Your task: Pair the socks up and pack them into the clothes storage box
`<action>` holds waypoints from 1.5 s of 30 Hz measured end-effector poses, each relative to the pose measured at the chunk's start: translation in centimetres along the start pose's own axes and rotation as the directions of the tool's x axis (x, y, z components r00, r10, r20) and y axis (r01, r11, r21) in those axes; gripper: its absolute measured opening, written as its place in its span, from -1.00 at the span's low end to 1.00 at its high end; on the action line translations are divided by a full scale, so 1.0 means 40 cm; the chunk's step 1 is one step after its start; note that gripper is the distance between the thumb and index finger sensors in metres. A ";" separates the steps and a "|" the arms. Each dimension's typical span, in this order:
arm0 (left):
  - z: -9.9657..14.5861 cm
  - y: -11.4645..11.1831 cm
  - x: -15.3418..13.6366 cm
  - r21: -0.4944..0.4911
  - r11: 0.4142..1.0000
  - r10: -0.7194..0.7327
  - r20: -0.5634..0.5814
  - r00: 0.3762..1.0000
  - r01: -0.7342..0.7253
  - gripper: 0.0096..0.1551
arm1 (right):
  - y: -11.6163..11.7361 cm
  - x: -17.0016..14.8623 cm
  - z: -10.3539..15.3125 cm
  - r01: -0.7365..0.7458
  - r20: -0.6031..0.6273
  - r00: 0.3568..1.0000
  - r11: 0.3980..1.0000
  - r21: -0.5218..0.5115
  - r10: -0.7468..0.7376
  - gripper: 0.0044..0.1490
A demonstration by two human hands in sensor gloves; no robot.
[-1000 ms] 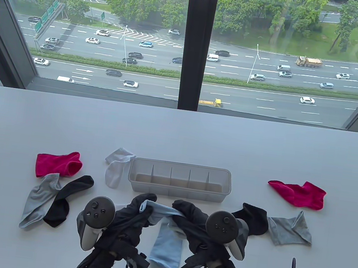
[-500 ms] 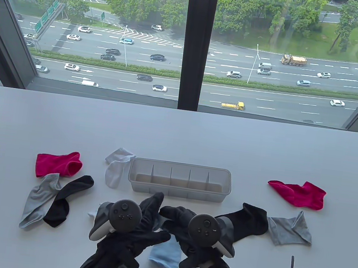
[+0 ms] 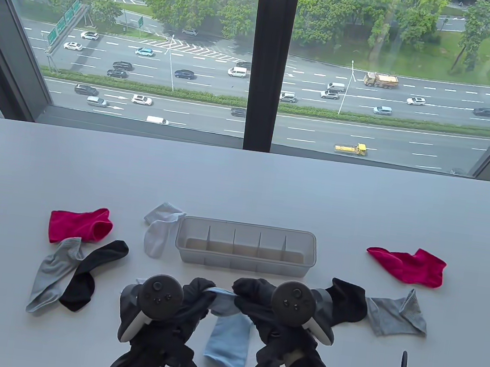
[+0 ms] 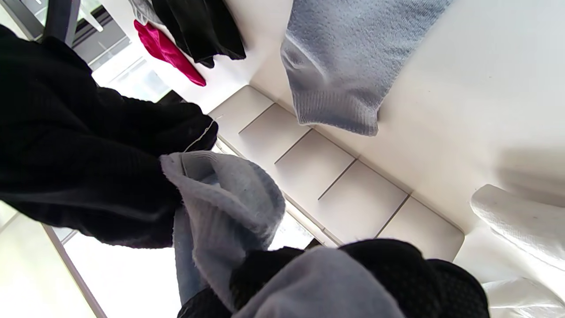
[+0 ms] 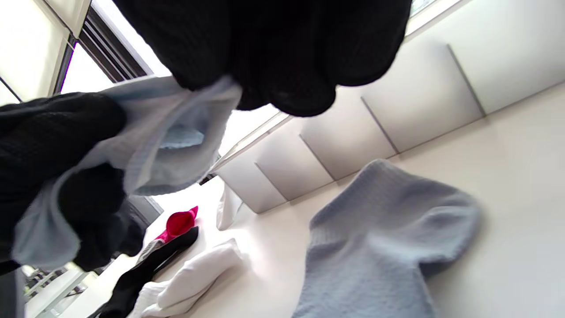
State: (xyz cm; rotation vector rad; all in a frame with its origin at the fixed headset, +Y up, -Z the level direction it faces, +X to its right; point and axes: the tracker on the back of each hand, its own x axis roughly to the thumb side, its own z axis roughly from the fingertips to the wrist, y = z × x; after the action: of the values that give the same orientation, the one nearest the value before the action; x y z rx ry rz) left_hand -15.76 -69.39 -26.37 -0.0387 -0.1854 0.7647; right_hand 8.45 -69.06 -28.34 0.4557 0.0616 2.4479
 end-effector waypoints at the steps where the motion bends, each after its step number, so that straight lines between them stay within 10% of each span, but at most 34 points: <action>1: 0.003 0.015 -0.011 0.057 0.997 0.053 -0.002 0.999 -0.053 -0.57 | -0.007 -0.016 0.006 -0.094 -0.026 0.995 0.996 -0.008 0.094 -0.52; 7: -0.005 -0.007 -0.003 -0.017 0.984 0.177 0.120 0.977 -0.176 -0.58 | 0.040 0.024 0.003 0.304 0.090 0.938 0.922 0.240 -0.333 0.27; 14: -0.005 -0.017 0.012 -0.089 0.970 0.234 0.105 0.966 -0.226 -0.59 | 0.038 0.029 0.008 0.318 0.112 0.943 0.948 -0.017 -0.314 -0.37; 28: -0.002 -0.011 0.004 -0.030 0.988 0.156 0.070 0.985 -0.154 -0.41 | -0.006 0.000 0.022 0.246 0.056 0.969 0.941 -0.234 -0.239 -0.46; 34: -0.001 -0.069 0.048 -0.260 0.965 0.026 0.201 0.979 0.028 0.03 | 0.012 0.042 0.022 0.270 0.094 0.962 0.941 -0.207 -0.255 -0.48; 37: 0.001 -0.053 0.042 -0.065 0.998 0.035 0.187 0.982 -0.023 -0.33 | 0.022 0.055 0.021 0.228 0.107 0.972 0.952 -0.202 -0.211 -0.49; 45: 0.000 -0.036 0.036 -0.066 0.995 0.088 0.158 0.983 -0.078 -0.45 | 0.009 0.037 0.026 0.247 0.081 0.969 0.933 -0.261 -0.233 -0.43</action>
State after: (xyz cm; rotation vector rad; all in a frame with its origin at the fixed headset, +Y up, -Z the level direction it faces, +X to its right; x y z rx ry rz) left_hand -13.75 -69.44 -25.99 -0.0414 -0.3624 0.8460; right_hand 7.49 -68.53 -26.87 0.3625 -0.2227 2.1619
